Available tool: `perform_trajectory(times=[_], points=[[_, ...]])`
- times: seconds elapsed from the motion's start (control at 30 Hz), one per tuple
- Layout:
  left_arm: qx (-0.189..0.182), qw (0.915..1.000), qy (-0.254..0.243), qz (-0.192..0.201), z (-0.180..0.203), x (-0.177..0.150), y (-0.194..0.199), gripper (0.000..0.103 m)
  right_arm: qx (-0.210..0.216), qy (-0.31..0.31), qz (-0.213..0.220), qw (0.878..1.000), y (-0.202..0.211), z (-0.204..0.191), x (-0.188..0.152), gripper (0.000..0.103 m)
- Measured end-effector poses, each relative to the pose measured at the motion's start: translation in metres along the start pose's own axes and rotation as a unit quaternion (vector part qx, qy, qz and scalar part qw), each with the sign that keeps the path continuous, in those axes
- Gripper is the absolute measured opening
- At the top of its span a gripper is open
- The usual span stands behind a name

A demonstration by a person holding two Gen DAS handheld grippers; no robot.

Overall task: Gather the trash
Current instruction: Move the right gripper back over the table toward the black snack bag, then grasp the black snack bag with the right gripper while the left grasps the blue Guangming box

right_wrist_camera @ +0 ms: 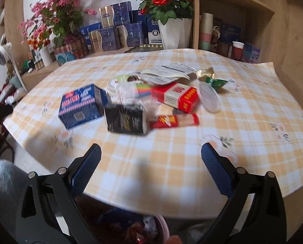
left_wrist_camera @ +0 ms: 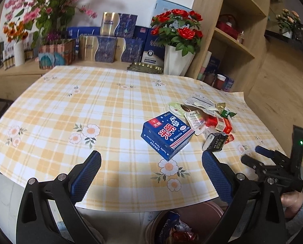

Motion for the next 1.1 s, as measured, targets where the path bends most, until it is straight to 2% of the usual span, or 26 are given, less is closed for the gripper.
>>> perform_trajectory(times=[0.23,0.47,0.53,0.57,0.6,0.8,0.97,1.1], points=[[0.013,0.9999,-0.001,-0.007,-0.004,-0.001,-0.011,0.097,-0.002,0.003,-0.012,1.000,-0.038,-0.026,0.025,0.097],[-0.017,0.9984,0.047,-0.027,-0.012,0.000,-0.023,0.097,-0.021,-0.006,-0.032,0.999,-0.071,-0.038,0.033,0.096],[-0.027,0.9969,0.066,-0.034,-0.014,0.001,-0.028,0.097,-0.018,-0.006,-0.042,0.999,-0.076,-0.038,0.032,0.084],[-0.029,0.9966,0.068,-0.035,-0.014,0.002,-0.030,0.097,-0.016,-0.005,-0.047,0.999,-0.078,-0.038,0.031,0.067],[-0.031,0.9967,0.066,-0.036,-0.013,0.003,-0.032,0.097,-0.014,-0.003,-0.053,0.998,-0.079,-0.038,0.030,0.065],[-0.047,0.9960,0.047,-0.060,0.002,0.004,-0.053,0.097,0.006,-0.016,-0.025,1.000,-0.055,-0.028,0.031,0.063],[-0.075,0.9875,0.108,-0.088,0.005,0.007,-0.078,0.097,0.002,-0.029,-0.002,1.000,-0.033,-0.014,0.032,0.063],[-0.055,0.9777,0.164,-0.119,0.007,0.017,-0.105,0.097,-0.004,-0.039,0.004,0.999,-0.024,-0.004,0.028,0.063]])
Point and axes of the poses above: each gripper's, at about its wrist camera, not at the fingertips, and y roughly against the way its jaws point, z to its right, x to its top, the point moved 4 cm from there along -y, roughly the way its jaws point, and after that the axes turned 1 degree about -z, right-handed, at the moved point
